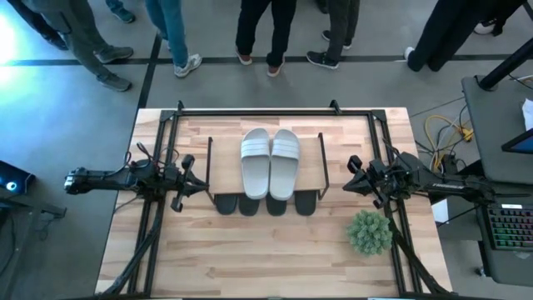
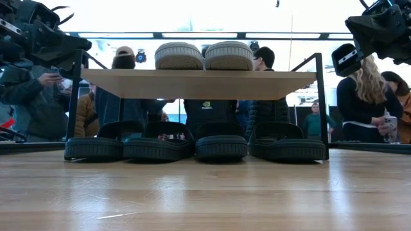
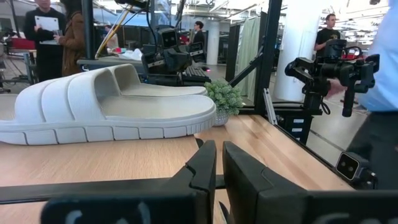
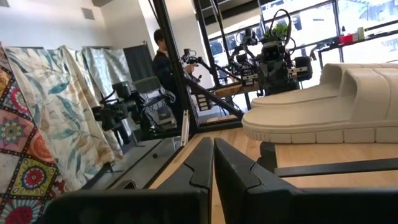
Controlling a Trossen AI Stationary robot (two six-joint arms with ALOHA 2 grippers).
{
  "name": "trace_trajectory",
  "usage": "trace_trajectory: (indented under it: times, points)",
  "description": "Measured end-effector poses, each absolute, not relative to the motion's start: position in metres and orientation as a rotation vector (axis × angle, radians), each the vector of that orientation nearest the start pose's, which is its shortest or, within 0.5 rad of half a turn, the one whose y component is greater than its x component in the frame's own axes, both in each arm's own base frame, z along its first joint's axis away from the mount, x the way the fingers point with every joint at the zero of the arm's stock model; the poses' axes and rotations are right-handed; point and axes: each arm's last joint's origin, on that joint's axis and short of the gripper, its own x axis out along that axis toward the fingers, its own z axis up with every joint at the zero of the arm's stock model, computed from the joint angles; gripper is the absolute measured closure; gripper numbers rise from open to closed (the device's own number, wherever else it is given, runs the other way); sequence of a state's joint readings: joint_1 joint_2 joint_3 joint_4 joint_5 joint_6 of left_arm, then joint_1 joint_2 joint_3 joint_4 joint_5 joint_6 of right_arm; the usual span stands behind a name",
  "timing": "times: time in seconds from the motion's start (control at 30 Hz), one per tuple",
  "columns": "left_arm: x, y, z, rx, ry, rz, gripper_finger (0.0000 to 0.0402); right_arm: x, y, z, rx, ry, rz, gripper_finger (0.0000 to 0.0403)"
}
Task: Pick and place slides into the shelf
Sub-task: Return to Home Position
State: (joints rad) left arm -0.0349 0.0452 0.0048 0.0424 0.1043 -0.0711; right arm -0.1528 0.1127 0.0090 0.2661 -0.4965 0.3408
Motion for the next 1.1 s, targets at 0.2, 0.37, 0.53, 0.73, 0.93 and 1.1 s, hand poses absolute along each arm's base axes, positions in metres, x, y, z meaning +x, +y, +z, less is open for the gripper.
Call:
trace_trajectory:
  times: [0.2,0.37,0.53,0.73,0.93,1.1]
  points:
    - [0.0999,-0.0065,0.1657,-0.071,0.002,-0.139,0.0384,0.1005,-0.0015,0.1826,0.285,-0.095,0.365,0.0394]
    - [0.1,-0.0065,0.1656,-0.071,0.004,-0.139,0.0384,0.1005,-0.0015,0.1826,0.285,-0.095,0.365,0.0394]
    - [0.1002,-0.0065,0.1656,-0.071,0.005,-0.139,0.0384,0.1005,-0.0015,0.1826,0.285,-0.095,0.365,0.0394]
    - [0.1003,-0.0065,0.1655,-0.071,0.006,-0.139,0.0384,0.1005,-0.0015,0.1826,0.285,-0.095,0.365,0.0394]
    - [0.1002,-0.0065,0.1655,-0.071,0.005,-0.139,0.0384,0.1005,-0.0015,0.1827,0.285,-0.095,0.365,0.0394]
    - [0.1002,-0.0065,0.1654,-0.071,0.006,-0.139,0.0384,0.1005,-0.0015,0.1827,0.285,-0.095,0.365,0.0394]
